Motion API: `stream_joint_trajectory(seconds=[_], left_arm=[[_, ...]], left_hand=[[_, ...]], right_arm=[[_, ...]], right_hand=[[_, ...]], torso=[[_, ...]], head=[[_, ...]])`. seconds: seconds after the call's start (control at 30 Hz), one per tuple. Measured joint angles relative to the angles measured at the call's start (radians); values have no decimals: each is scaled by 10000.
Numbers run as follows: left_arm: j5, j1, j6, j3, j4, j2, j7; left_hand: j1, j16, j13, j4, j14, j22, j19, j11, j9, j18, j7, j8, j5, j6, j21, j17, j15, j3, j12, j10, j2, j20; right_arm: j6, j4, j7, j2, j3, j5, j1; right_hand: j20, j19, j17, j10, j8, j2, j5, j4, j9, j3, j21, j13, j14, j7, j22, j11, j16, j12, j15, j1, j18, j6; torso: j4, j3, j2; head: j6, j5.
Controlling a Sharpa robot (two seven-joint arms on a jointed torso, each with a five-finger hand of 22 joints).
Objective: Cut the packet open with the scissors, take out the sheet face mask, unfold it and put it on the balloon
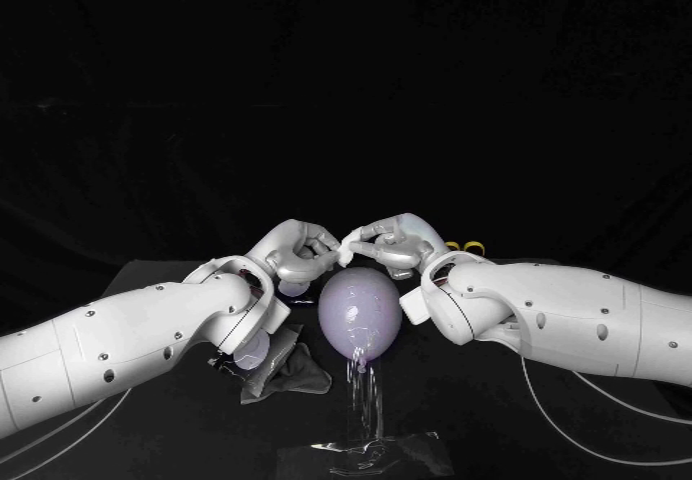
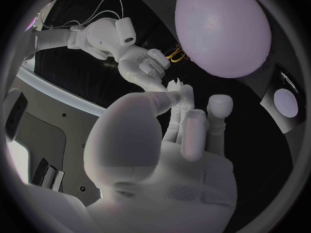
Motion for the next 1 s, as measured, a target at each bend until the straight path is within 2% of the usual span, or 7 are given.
stream_joint_trajectory(seconds=[0.2, 0.37, 0.53, 0.67, 1.0], left_arm=[[163, 0, 86, 0, 5, -29, 6], [294, -5, 166, -5, 4, -50, 7], [399, -5, 235, -6, -11, -59, 2], [464, -5, 285, -5, -22, -60, -6], [571, -5, 327, -6, -40, -57, -12]], left_hand=[[-689, 0, -21, 243, 0, -2, -37, -5, -1, 0, 1, -1, -13, -36, 0, 0, 0, 228, 0, 103, 301, 37], [-980, 0, -31, 337, 0, -7, -38, -39, -1, 0, -2, -1, -13, -36, 0, 0, 0, 221, 0, 209, 359, 37], [-1106, -1, -52, 342, -1, 1, -37, -56, 3, 0, -25, 67, -13, -13, 0, 0, 0, 226, 0, 230, 355, 37], [-997, -1, -85, 69, 0, 42, 1, -91, 2, -1, -61, 68, -14, 23, -1, 0, 0, 217, -1, 269, 245, -2], [-1057, 59, -164, -160, -23, 279, 192, -130, -24, 0, -150, 71, -22, 112, 149, 0, -22, 312, -61, 405, 169, -82]], right_arm=[[29, -33, -20, -3, 0, -39, 0], [42, -49, -35, -11, 3, -63, 3], [51, -44, -43, -31, 3, -81, 3], [75, -20, -43, -52, 3, -90, 3], [260, 24, -54, -99, 1, -127, 2]], right_hand=[[1, -1, 1, -3, 35, 0, -13, -1, 0, 0, 0, 8, 0, -2, -6, 3, -27, 0, 1, 0, 0, -2], [1, -2, 2, 22, 36, -2, -20, 0, 0, -1, -1, 13, -15, -16, -7, -23, 9, 0, 15, 1, 0, -16], [-25, 23, 9, 23, 37, -25, -21, 0, 0, -1, -1, 13, -15, -16, -5, -23, 9, -1, 15, -21, 0, -18], [-26, 23, 9, 23, 37, -24, -36, 1, 0, 0, -28, -42, -16, -14, -2, -23, 8, -140, 16, -21, 0, -22], [-39, 8, 8, -34, 152, 68, 6, 44, 1, 43, -332, -455, -17, 25, 1, 34, 0, -836, 17, -191, -1, -133]], torso=[[0, -3, 1], [0, -2, 1], [-1, 2, 0], [-4, 1, 0], [-5, 2, 0]], head=[[-5, 0], [-28, 17], [-34, 31], [-41, 47], [-55, 58]])
